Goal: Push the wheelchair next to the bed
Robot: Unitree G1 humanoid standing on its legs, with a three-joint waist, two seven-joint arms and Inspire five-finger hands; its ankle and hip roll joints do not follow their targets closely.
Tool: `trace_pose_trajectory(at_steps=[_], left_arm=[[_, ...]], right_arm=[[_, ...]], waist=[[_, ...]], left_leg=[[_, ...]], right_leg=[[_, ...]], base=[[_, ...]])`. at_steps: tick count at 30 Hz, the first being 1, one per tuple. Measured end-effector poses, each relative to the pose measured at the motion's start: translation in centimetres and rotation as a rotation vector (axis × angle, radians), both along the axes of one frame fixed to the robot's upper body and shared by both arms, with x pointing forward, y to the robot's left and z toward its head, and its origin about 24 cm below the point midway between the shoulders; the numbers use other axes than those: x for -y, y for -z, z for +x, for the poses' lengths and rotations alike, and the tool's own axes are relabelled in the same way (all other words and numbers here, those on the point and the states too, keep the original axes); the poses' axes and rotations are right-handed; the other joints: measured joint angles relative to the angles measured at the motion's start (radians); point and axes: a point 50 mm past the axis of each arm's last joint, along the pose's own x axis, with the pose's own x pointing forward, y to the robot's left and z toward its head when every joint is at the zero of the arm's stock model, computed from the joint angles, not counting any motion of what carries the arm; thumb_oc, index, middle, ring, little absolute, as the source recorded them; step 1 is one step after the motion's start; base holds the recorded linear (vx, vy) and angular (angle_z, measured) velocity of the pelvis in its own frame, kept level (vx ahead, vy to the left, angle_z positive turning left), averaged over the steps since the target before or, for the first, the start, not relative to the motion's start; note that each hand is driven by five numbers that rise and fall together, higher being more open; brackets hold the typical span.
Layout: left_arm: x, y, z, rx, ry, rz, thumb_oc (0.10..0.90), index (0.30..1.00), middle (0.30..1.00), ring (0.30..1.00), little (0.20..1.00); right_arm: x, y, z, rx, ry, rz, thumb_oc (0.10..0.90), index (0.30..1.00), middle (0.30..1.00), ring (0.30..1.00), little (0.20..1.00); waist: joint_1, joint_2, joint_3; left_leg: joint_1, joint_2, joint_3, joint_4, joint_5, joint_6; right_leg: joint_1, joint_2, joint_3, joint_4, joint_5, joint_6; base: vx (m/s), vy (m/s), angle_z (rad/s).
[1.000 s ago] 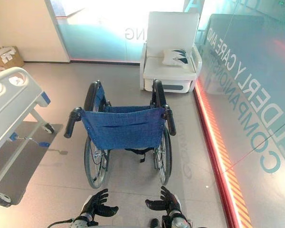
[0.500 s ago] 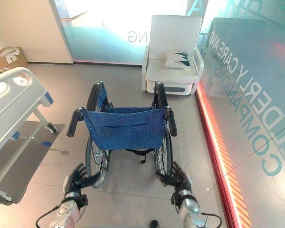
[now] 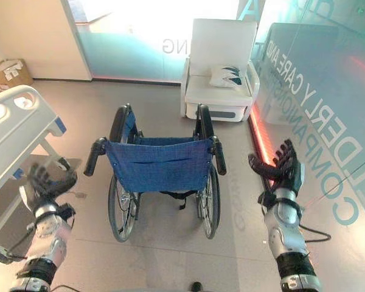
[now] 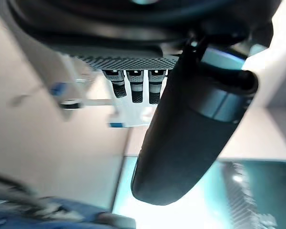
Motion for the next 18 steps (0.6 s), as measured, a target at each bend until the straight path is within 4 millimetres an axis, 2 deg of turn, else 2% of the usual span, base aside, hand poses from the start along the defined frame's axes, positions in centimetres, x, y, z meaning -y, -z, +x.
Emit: trace_pose_trajectory(at_steps=[4, 9, 15, 18], left_arm=[[-0.5, -3.1, 1.4, 0.057, 0.039, 0.091, 0.800, 0.900, 0.900, 0.900, 0.900], [1.5, -6.5, 2.6, 0.168, 0.243, 0.124, 0.800, 0.900, 0.900, 0.900, 0.900], [4.1, -9.9, 2.7, 0.304, 0.444, 0.184, 0.800, 0.900, 0.900, 0.900, 0.900], [4.8, -10.4, 2.8, 0.309, 0.521, 0.200, 0.800, 0.900, 0.900, 0.900, 0.900]], right_arm=[[0.2, -2.9, 1.1, 0.076, -0.003, -0.058, 0.800, 0.900, 0.900, 0.900, 0.900], [-1.9, -5.7, 1.3, 0.142, -0.135, -0.147, 0.800, 0.900, 0.900, 0.900, 0.900], [-4.2, -6.1, 1.5, 0.135, -0.297, -0.211, 0.800, 0.900, 0.900, 0.900, 0.900], [-5.0, -6.1, 1.5, 0.111, -0.368, -0.221, 0.800, 0.900, 0.900, 0.900, 0.900]], waist=[[0.001, 0.009, 0.006], [0.007, 0.012, 0.035], [0.011, 0.008, 0.044], [0.015, 0.007, 0.045]], left_leg=[[0.000, 0.000, -0.001, 0.002, 0.000, 0.000], [-0.001, 0.000, -0.003, 0.002, 0.000, 0.000], [-0.002, 0.000, -0.003, 0.002, 0.000, 0.000], [-0.002, 0.000, -0.003, 0.002, 0.000, -0.001]], right_leg=[[0.000, 0.000, 0.000, 0.000, 0.000, 0.000], [0.000, 0.000, 0.000, 0.000, 0.000, 0.000], [-0.001, 0.000, 0.000, 0.000, 0.000, 0.001], [-0.002, 0.000, 0.000, 0.000, 0.000, 0.001]], base=[[0.00, 0.000, 0.01], [0.00, 0.000, 0.00], [0.00, 0.000, 0.00], [0.00, 0.000, 0.00]])
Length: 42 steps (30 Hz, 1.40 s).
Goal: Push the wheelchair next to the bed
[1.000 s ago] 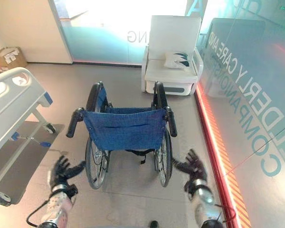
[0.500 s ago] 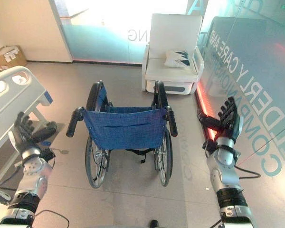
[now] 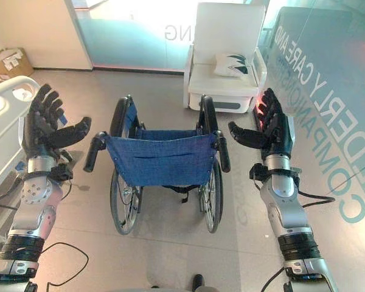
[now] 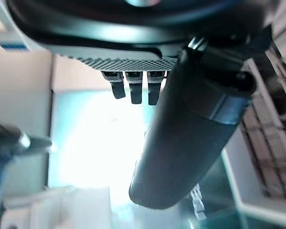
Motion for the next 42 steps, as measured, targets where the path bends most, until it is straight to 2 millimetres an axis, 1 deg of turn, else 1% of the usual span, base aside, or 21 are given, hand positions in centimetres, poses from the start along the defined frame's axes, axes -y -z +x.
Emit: trace_pose_trajectory(at_steps=[4, 8, 12, 19, 22, 24, 26, 28, 31, 37, 40, 42], left_arm=[[0.0, 0.9, 0.1, -0.122, 0.054, 0.088, 0.800, 0.900, 0.900, 0.900, 0.900], [-0.8, 2.8, -0.3, -0.292, 0.073, 0.187, 0.800, 0.900, 0.900, 0.900, 0.900], [-1.9, 4.7, -0.4, -0.399, 0.025, 0.176, 0.800, 0.900, 0.900, 0.900, 0.900], [-2.0, 6.0, -0.4, -0.479, 0.001, 0.196, 0.800, 0.900, 0.900, 0.900, 0.900], [-2.0, 6.6, -0.1, -0.524, -0.002, 0.237, 0.800, 0.900, 0.900, 0.900, 0.900], [-1.8, 6.8, 0.2, -0.557, 0.009, 0.258, 0.800, 0.900, 0.900, 0.900, 0.900], [-1.8, 7.2, 0.5, -0.584, 0.012, 0.265, 0.800, 0.900, 0.900, 0.900, 0.900], [-1.8, 7.5, 0.9, -0.603, 0.013, 0.270, 0.800, 0.900, 0.900, 0.900, 0.900], [-1.5, 7.6, 1.8, -0.631, 0.015, 0.286, 0.800, 0.900, 0.900, 0.900, 0.900], [-1.3, 7.1, 3.0, -0.654, 0.008, 0.304, 0.800, 0.900, 0.900, 0.900, 0.900], [-1.0, 6.7, 3.8, -0.676, 0.014, 0.335, 0.800, 0.900, 0.900, 0.900, 0.900], [-0.9, 6.4, 4.2, -0.687, 0.014, 0.353, 0.800, 0.900, 0.900, 0.900, 0.900]], right_arm=[[-0.9, 1.1, -0.1, -0.107, -0.091, -0.085, 0.800, 0.900, 0.900, 0.900, 0.900], [-0.6, 2.5, -0.4, -0.232, -0.132, -0.168, 0.800, 0.900, 0.900, 0.900, 0.900], [-0.4, 3.2, -0.5, -0.305, -0.132, -0.195, 0.800, 0.900, 0.900, 0.900, 0.900], [-1.3, 4.2, -0.2, -0.375, -0.161, -0.226, 0.800, 0.900, 0.900, 0.900, 0.900], [-1.1, 4.4, 0.2, -0.402, -0.132, -0.287, 0.800, 0.900, 0.900, 0.900, 0.900], [-0.7, 4.7, 0.5, -0.439, -0.112, -0.288, 0.800, 0.900, 0.900, 0.900, 0.900], [-1.0, 5.0, 0.9, -0.469, -0.116, -0.301, 0.800, 0.900, 0.900, 0.900, 0.900], [-1.5, 5.1, 1.2, -0.481, -0.128, -0.314, 0.800, 0.900, 0.900, 0.900, 0.900], [-2.1, 4.9, 2.2, -0.504, -0.116, -0.342, 0.800, 0.900, 0.900, 0.900, 0.900], [-2.7, 4.1, 3.5, -0.526, -0.091, -0.370, 0.800, 0.900, 0.900, 0.900, 0.900], [-2.8, 3.6, 4.1, -0.537, -0.072, -0.379, 0.800, 0.900, 0.900, 0.900, 0.900], [-3.2, 3.0, 4.7, -0.536, -0.068, -0.398, 0.800, 0.900, 0.900, 0.900, 0.900]], waist=[[0.001, -0.001, 0.000], [0.003, -0.001, 0.001], [0.006, -0.003, 0.002], [0.006, -0.005, 0.001], [0.006, -0.007, 0.001], [0.008, -0.011, 0.001], [0.007, -0.014, 0.001], [0.006, -0.016, 0.001], [0.002, -0.017, 0.001], [0.003, -0.017, 0.001], [0.007, -0.017, 0.001], [0.009, -0.017, 0.001]], left_leg=[[0.000, 0.000, 0.001, 0.000, 0.000, 0.000], [0.000, -0.001, 0.002, 0.000, -0.001, -0.001], [0.000, -0.001, 0.005, 0.000, -0.001, -0.001], [0.002, -0.001, 0.006, 0.000, -0.001, -0.001], [0.003, -0.001, 0.007, 0.000, -0.001, -0.001], [0.004, -0.001, 0.007, 0.000, -0.001, -0.001], [0.004, -0.001, 0.007, 0.000, -0.001, -0.001], [0.005, -0.001, 0.008, 0.000, -0.001, -0.001], [0.008, -0.002, 0.009, 0.000, -0.001, -0.001], [0.008, -0.002, 0.009, 0.000, -0.001, -0.001], [0.008, -0.002, 0.007, 0.000, -0.001, -0.001], [0.008, -0.002, 0.007, 0.000, -0.001, -0.001]], right_leg=[[0.000, 0.000, 0.001, 0.000, 0.000, 0.000], [-0.003, 0.001, 0.005, 0.000, 0.000, 0.000], [-0.005, 0.002, 0.015, 0.000, 0.001, 0.000], [-0.004, 0.002, 0.017, 0.001, 0.001, 0.001], [-0.003, 0.002, 0.018, 0.000, 0.002, 0.001], [-0.003, 0.002, 0.019, 0.001, 0.002, 0.001], [-0.002, 0.002, 0.019, 0.002, 0.002, 0.001], [-0.002, 0.003, 0.020, 0.001, 0.002, 0.001], [0.001, 0.002, 0.021, 0.001, 0.002, 0.002], [0.001, 0.003, 0.022, 0.001, 0.003, 0.002], [0.001, 0.003, 0.022, 0.002, 0.003, 0.002], [0.002, 0.002, 0.022, 0.004, 0.003, 0.002]], base=[[-0.02, 0.000, 0.00], [0.00, 0.006, -0.02], [-0.01, 0.008, -0.04], [0.00, 0.000, 0.00], [0.00, 0.000, 0.00], [0.00, 0.000, 0.00], [0.00, 0.000, 0.00], [0.00, 0.000, 0.00], [0.00, 0.000, 0.00], [0.00, 0.000, 0.00], [0.00, 0.000, 0.00], [0.00, 0.000, 0.00]])
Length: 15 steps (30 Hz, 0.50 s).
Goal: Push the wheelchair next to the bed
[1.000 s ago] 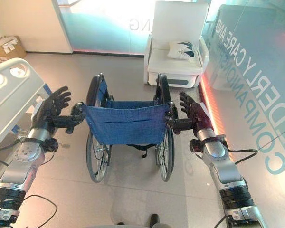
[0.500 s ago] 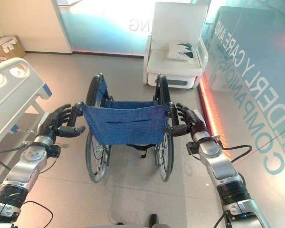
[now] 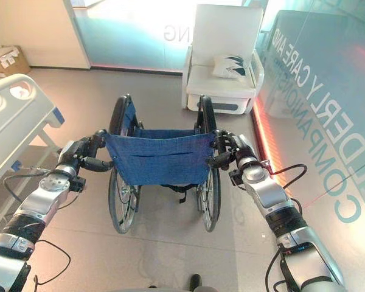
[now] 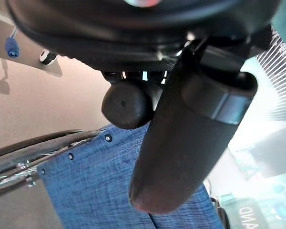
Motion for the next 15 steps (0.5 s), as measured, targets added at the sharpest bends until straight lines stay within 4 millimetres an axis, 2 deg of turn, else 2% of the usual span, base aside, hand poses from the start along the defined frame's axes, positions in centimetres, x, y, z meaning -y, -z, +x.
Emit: trace_pose_trajectory(at_steps=[8, 15], left_arm=[[0.2, -1.1, 1.1, -0.047, 0.008, 0.034, 0.800, 0.900, 0.900, 0.900, 0.900], [-0.2, -2.1, 2.2, -0.101, -0.008, 0.071, 0.800, 0.900, 0.900, 0.900, 0.900]], right_arm=[[-1.0, -2.0, 1.3, -0.006, -0.002, -0.015, 0.800, 0.900, 0.900, 0.900, 0.900], [-1.8, -3.5, 2.4, -0.087, -0.033, -0.096, 0.800, 0.900, 0.900, 0.900, 0.900]], waist=[[0.001, -0.001, 0.000], [-0.003, -0.002, 0.000]], left_leg=[[-0.003, 0.000, -0.004, 0.000, 0.000, 0.000], [-0.002, 0.000, -0.004, 0.000, 0.000, 0.000]], right_leg=[[-0.001, 0.000, 0.000, 0.000, 0.000, 0.000], [0.000, 0.000, 0.001, 0.000, 0.000, 0.000]], base=[[0.00, 0.000, 0.00], [0.00, 0.000, 0.00]])
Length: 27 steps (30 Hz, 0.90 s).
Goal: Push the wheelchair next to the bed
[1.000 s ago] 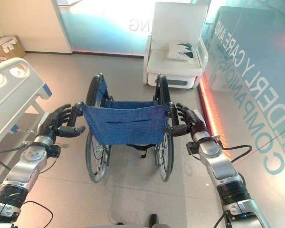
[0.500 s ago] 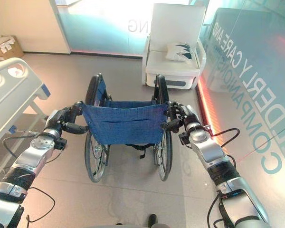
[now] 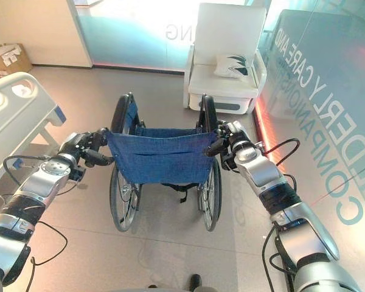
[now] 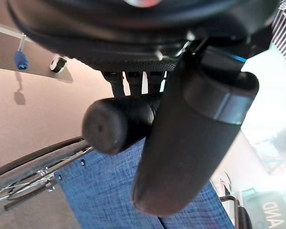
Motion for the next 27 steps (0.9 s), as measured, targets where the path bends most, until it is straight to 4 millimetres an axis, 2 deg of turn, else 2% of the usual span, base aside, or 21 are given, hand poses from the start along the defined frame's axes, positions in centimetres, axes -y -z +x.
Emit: trace_pose_trajectory(at_steps=[5, 9, 20, 22, 27], left_arm=[[0.2, -0.7, 0.9, -0.025, -0.019, 0.028, 0.800, 0.900, 0.900, 0.900, 0.900], [0.4, -0.9, 1.2, -0.033, -0.033, 0.023, 0.800, 0.900, 0.900, 0.900, 0.900], [1.4, -0.4, 1.5, -0.057, -0.016, 0.057, 0.800, 0.900, 0.900, 0.900, 0.900], [1.5, -0.3, 1.5, -0.056, -0.016, 0.059, 0.800, 0.900, 0.900, 0.900, 0.900], [1.9, -0.2, 1.6, -0.052, -0.015, 0.058, 0.800, 0.900, 0.900, 0.900, 0.900]], right_arm=[[-0.2, -1.0, 1.0, -0.065, -0.003, -0.043, 0.800, 0.900, 0.900, 0.900, 0.900], [-0.3, -0.9, 1.4, -0.091, 0.018, -0.051, 0.800, 0.900, 0.900, 0.900, 0.900], [-0.8, 1.0, 1.5, -0.121, 0.129, -0.159, 0.800, 0.900, 0.900, 0.900, 0.900], [-0.4, 2.1, 1.1, -0.105, 0.216, -0.202, 0.800, 0.900, 0.900, 0.900, 0.900], [-1.1, 2.9, 0.8, -0.035, 0.275, -0.283, 0.800, 0.900, 0.900, 0.900, 0.900]], waist=[[0.000, -0.001, -0.001], [0.002, -0.005, -0.003], [0.006, -0.014, -0.009], [0.006, -0.014, -0.009], [0.007, -0.013, -0.009]], left_leg=[[0.000, 0.000, 0.000, 0.000, 0.000, 0.000], [0.001, -0.001, 0.000, 0.000, 0.000, 0.000], [0.001, -0.006, -0.001, 0.000, 0.000, 0.000], [0.001, -0.006, -0.001, 0.000, 0.000, 0.001], [-0.001, -0.006, -0.004, 0.000, 0.000, 0.001]], right_leg=[[0.000, 0.001, 0.000, 0.000, 0.000, 0.000], [0.000, 0.003, 0.001, 0.000, 0.000, 0.000], [0.000, 0.000, 0.004, 0.001, 0.001, 0.002], [-0.001, -0.001, 0.005, 0.001, 0.002, 0.002], [-0.002, -0.001, 0.007, 0.001, 0.002, 0.002]], base=[[0.00, 0.000, 0.00], [0.00, 0.000, 0.00], [0.00, 0.001, 0.00], [0.00, 0.000, 0.00], [-0.04, 0.019, 0.02]])
